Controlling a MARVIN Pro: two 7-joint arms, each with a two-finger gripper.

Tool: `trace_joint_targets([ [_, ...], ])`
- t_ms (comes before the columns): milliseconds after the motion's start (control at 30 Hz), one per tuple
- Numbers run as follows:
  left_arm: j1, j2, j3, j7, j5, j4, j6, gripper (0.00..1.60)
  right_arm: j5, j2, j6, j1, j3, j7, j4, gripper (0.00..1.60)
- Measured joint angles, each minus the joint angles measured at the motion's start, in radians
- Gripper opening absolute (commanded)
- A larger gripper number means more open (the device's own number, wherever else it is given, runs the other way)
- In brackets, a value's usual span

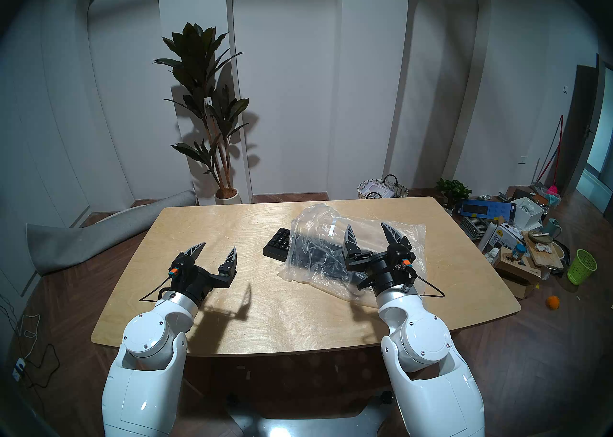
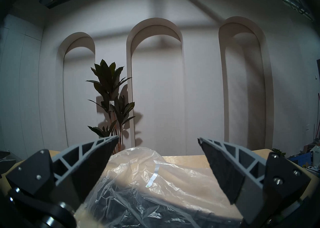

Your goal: Unwrap the new keyboard and set the wrapping aside

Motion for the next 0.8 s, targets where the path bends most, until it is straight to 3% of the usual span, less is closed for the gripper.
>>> trace_joint_targets([
  [200, 0.0, 0.0, 0.0, 0.0, 0.0, 0.001, 0.0, 1.6, -0.013, 0.008, 0.001, -0.01, -0.027, -0.042, -0.003, 1.6],
  [400, 0.0, 0.0, 0.0, -0.001, -0.001, 0.002, 0.0, 1.6, -0.057, 0.046, -0.003, -0.006, -0.121, -0.129, 0.027, 1.6],
  [567, 0.0, 0.0, 0.0, -0.001, -0.001, 0.002, 0.0, 1.6, -0.072, 0.071, -0.001, 0.025, -0.204, -0.183, 0.085, 1.6],
  [800, 0.0, 0.001, 0.0, -0.001, -0.001, 0.003, 0.0, 1.6, -0.089, 0.06, 0.024, 0.095, -0.226, -0.186, 0.198, 1.6],
])
